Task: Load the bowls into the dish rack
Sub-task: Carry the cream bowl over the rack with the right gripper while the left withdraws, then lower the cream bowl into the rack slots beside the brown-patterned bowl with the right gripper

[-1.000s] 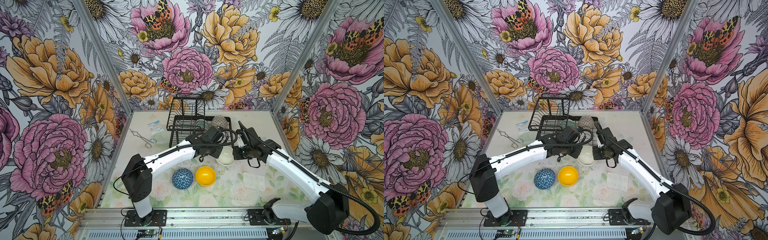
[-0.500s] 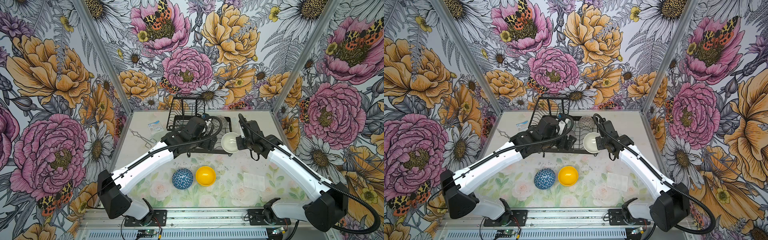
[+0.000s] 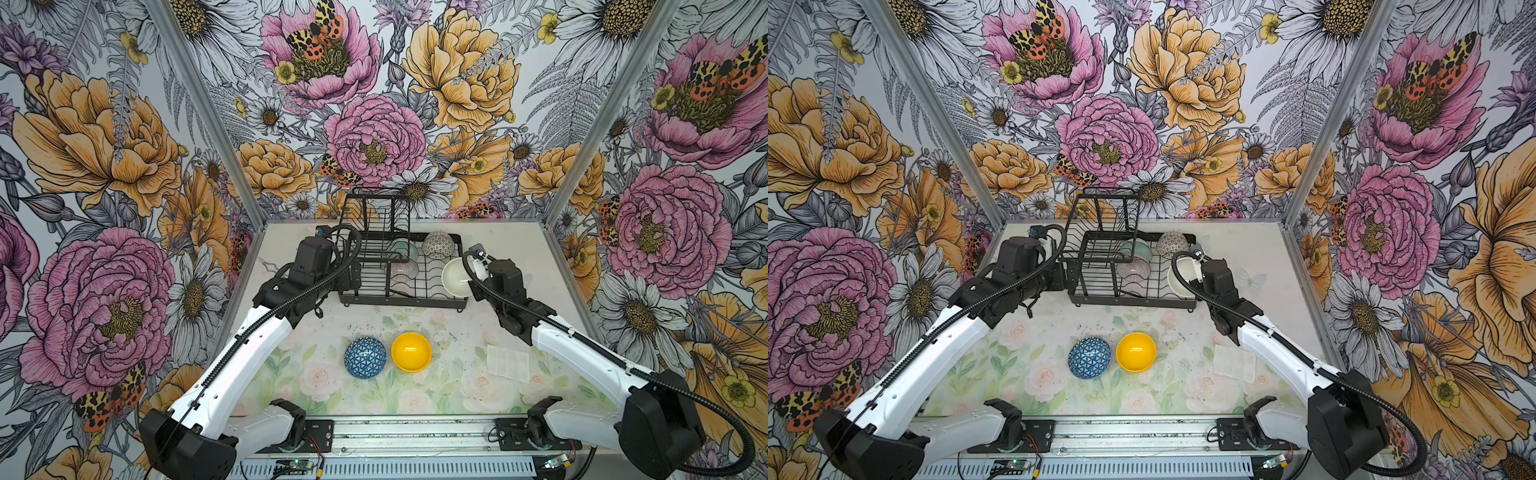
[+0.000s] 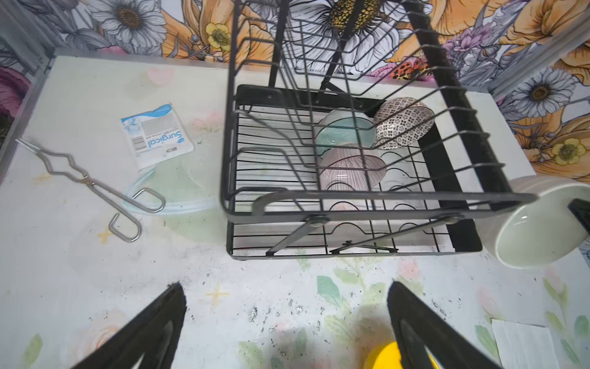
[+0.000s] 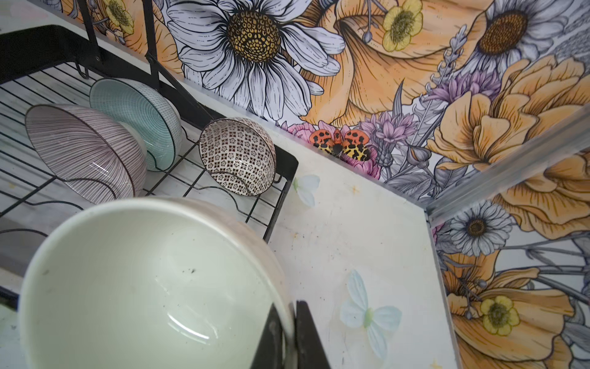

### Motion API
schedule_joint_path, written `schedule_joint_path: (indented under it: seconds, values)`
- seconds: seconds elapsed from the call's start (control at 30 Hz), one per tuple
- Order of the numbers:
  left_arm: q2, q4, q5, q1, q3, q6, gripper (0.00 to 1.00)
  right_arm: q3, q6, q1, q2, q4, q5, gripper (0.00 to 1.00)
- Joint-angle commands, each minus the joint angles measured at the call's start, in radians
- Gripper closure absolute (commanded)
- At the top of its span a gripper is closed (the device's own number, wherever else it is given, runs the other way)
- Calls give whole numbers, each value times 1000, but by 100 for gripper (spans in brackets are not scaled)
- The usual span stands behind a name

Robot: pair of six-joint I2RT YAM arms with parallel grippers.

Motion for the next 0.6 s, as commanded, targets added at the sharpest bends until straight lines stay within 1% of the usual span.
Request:
schedule_joint_path:
  seconds: [0.0,0.13,0.2,0.33,0.57]
  values:
    - [-22,-17,41,80,-46,-22,1,33,-155,0,54,358,-8,100]
    - [-13,-9,95,158,-99,-28,1,47,-253,3,164,497,-9,100]
    - [-4,1,122,181,-122,-32,1,44,-324,5,214,573,-14,100]
    - [-3,32,154,209,-167,-36,1,36,-479,3,329,768,-3,100]
    - [9,54,176,219,-188,-40,1,82,-596,9,502,980,21,100]
